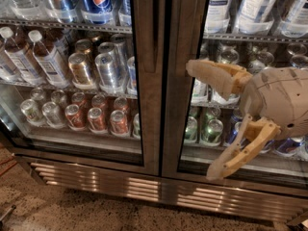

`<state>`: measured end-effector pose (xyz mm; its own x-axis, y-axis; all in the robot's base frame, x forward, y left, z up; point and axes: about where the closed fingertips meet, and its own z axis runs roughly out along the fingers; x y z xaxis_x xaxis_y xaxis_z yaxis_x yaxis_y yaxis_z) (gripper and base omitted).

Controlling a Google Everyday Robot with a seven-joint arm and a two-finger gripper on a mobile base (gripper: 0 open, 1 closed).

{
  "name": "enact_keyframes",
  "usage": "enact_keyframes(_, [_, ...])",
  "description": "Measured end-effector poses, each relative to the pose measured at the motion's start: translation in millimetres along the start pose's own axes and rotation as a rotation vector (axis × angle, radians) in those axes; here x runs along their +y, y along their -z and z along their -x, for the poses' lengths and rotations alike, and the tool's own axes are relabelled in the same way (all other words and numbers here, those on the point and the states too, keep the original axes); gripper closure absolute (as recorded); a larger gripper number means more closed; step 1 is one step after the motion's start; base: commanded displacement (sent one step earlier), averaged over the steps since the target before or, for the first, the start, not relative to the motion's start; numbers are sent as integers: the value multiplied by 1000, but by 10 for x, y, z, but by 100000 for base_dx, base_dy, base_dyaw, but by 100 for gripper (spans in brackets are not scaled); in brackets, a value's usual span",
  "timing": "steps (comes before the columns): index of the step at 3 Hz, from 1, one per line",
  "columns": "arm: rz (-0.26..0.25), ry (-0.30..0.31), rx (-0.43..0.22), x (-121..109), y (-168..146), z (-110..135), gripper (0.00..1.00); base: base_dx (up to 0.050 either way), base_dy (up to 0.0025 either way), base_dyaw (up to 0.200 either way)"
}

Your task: Open left fridge door

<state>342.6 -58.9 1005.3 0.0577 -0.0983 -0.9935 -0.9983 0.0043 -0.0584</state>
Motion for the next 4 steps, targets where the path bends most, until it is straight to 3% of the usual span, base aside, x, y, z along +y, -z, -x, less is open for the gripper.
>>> enact_keyframes(1, [0, 0, 0, 0, 0, 1, 0, 0, 0, 0])
enact_keyframes(2, [-39, 6, 45, -312, -63, 362, 0, 0, 0, 0])
enact_keyframes(4, [-40, -23, 58, -389, -92, 314, 0, 0, 0, 0])
